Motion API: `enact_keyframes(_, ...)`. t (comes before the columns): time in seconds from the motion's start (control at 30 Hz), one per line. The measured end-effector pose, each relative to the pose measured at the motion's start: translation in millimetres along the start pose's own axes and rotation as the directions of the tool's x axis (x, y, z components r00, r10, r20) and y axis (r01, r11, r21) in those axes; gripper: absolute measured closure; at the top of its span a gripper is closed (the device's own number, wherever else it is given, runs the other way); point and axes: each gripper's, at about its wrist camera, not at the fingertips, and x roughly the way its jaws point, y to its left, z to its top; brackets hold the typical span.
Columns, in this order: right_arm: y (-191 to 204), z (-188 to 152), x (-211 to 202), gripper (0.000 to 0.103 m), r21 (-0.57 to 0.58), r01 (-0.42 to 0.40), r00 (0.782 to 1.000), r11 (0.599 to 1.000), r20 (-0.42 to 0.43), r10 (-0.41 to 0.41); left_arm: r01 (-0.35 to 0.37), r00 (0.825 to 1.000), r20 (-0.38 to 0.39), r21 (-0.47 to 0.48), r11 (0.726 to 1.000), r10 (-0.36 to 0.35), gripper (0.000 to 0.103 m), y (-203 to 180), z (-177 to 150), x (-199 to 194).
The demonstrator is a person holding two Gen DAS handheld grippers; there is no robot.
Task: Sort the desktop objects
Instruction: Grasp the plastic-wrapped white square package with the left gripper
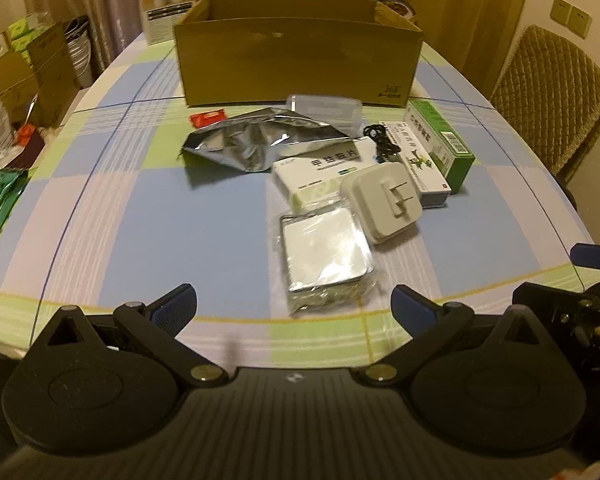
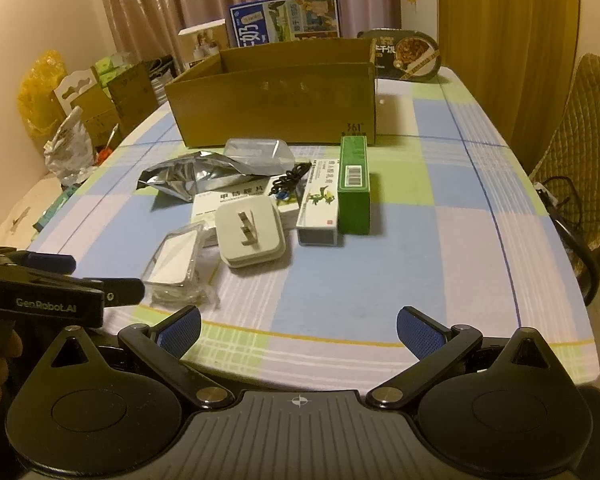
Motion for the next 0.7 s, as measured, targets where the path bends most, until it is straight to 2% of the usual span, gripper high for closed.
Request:
enact_keyframes(0.43, -15, 2, 27, 0.002, 0.013, -0.001, 0.999, 1.0, -0.048, 0.002, 0.017, 1.0, -0.025, 0.015, 1.0, -0.017, 0.002, -10, 8, 43)
enact_keyframes(0.7, -18, 6, 46, 0.002, 0.01, -0.01, 0.997, 1.0, -0.077, 0.011, 0.029, 0.999, -0.039, 0.014, 0.999, -0.028, 0.008, -12, 12, 66)
